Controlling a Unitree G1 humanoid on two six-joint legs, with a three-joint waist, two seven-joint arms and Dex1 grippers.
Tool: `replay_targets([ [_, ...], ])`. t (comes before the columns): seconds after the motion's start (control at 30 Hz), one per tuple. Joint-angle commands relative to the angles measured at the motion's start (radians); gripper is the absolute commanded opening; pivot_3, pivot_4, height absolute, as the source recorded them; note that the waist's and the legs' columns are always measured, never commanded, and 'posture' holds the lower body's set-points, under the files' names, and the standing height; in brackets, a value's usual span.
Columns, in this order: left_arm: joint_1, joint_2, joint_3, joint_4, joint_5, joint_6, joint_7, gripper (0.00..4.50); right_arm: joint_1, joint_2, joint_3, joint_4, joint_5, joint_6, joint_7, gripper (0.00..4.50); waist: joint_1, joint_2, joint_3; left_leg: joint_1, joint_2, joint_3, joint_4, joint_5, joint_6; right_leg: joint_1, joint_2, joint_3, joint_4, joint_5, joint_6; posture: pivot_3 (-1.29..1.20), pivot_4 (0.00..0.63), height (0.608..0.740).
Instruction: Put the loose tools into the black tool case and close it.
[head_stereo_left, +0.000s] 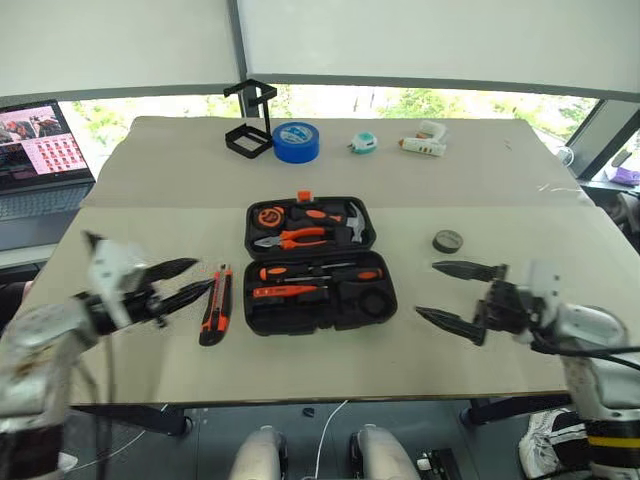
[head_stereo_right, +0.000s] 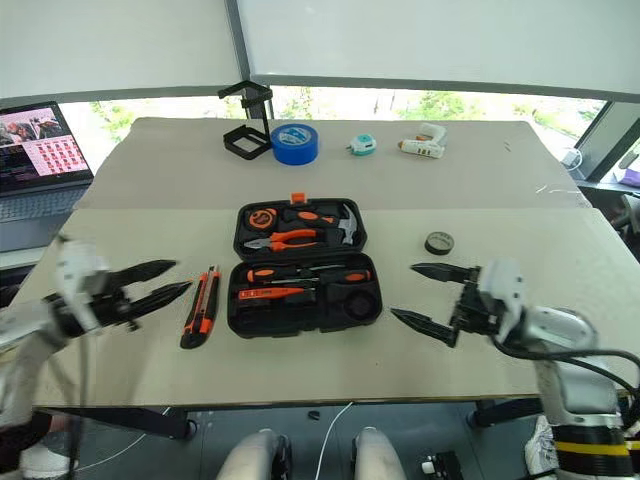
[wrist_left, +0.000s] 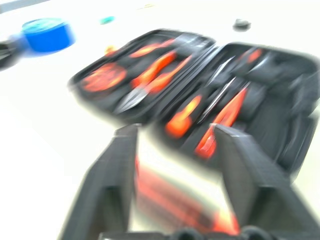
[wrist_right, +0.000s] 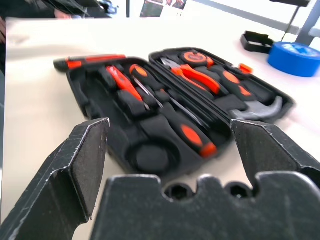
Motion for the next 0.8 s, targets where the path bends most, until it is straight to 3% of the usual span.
replay_targets([
  [0.03, 0.151, 0.024, 0.169, 0.009, 0.025, 0.01, 0.013, 4.14, 0.007, 0.005, -0.053, 0.016, 0.029, -0.14, 0.086, 4.5, 0.0, -0.001, 0.001, 0.0, 0.0, 0.0, 0.0, 0.0, 0.0, 0.0, 0.0, 0.0, 0.0, 0.0, 0.0, 0.0, 0.15, 0.74],
  [0.07, 0.186, 0.027, 0.194, 0.016, 0.025, 0.021, 0.019, 4.46, 0.007, 0.01, -0.058, 0.024, 0.036, -0.161, 0.098, 4.5, 0.0, -0.002, 0.001, 0.001, 0.001, 0.0, 0.0, 0.0, 0.0, 0.0, 0.0, -0.001, 0.0, 0.0, 0.0, 0.0, 0.15, 0.74],
  [0.2, 0.426, 0.018, 0.349, 0.053, 0.092, 0.083, 0.062, 4.46, 0.007, -0.026, -0.048, 0.004, 0.054, -0.07, 0.082, 4.5, 0.001, -0.003, 0.002, 0.001, 0.001, 0.001, 0.0, 0.0, -0.001, 0.0, 0.0, -0.001, -0.001, -0.001, -0.002, 0.0, 0.15, 0.74],
  [0.37, 0.425, 0.008, 0.368, -0.112, -0.025, 0.259, 0.115, 4.46, -0.056, -0.032, 0.009, -0.122, 0.1, 0.048, 0.035, 4.5, 0.025, -0.003, 0.004, 0.002, 0.001, 0.001, 0.0, -0.001, -0.002, -0.003, -0.004, -0.002, -0.001, -0.005, -0.009, 0.0, 0.15, 0.74],
  [0.47, 0.317, 0.04, 0.321, -0.257, -0.142, 0.536, 0.258, 4.46, -0.159, -0.016, 0.073, -0.194, 0.122, 0.132, -0.013, 4.5, 0.027, -0.003, 0.004, 0.002, 0.001, 0.001, 0.0, -0.005, -0.009, -0.003, -0.007, -0.003, -0.001, -0.005, -0.01, 0.0, 0.15, 0.74],
  [0.6, 0.045, 0.001, 0.195, -0.385, -0.292, 0.843, 0.481, 4.46, -0.328, 0.049, 0.157, -0.241, 0.169, 0.244, -0.09, 4.5, 0.024, -0.003, 0.005, 0.001, 0.0, 0.001, 0.0, -0.003, -0.006, -0.001, -0.006, -0.002, 0.002, 0.0, -0.001, 0.0, 0.15, 0.74],
  [0.7, -0.147, -0.095, 0.056, -0.404, -0.278, 0.99, 0.659, 4.46, -0.424, 0.104, 0.202, -0.226, 0.183, 0.304, -0.13, 4.5, 0.021, -0.004, 0.005, 0.001, -0.001, -0.001, 0.001, 0.0, -0.002, 0.0, -0.002, 0.0, 0.002, 0.001, 0.0, 0.0, 0.15, 0.74],
  [0.8, -0.244, -0.159, -0.052, -0.397, -0.216, 1.058, 0.772, 4.46, -0.466, 0.128, 0.222, -0.22, 0.181, 0.337, -0.144, 4.5, 0.014, -0.005, 0.005, -0.002, -0.001, -0.001, 0.0, 0.0, -0.003, -0.002, 0.0, 0.001, 0.003, 0.002, 0.0, 0.0, 0.15, 0.74],
])
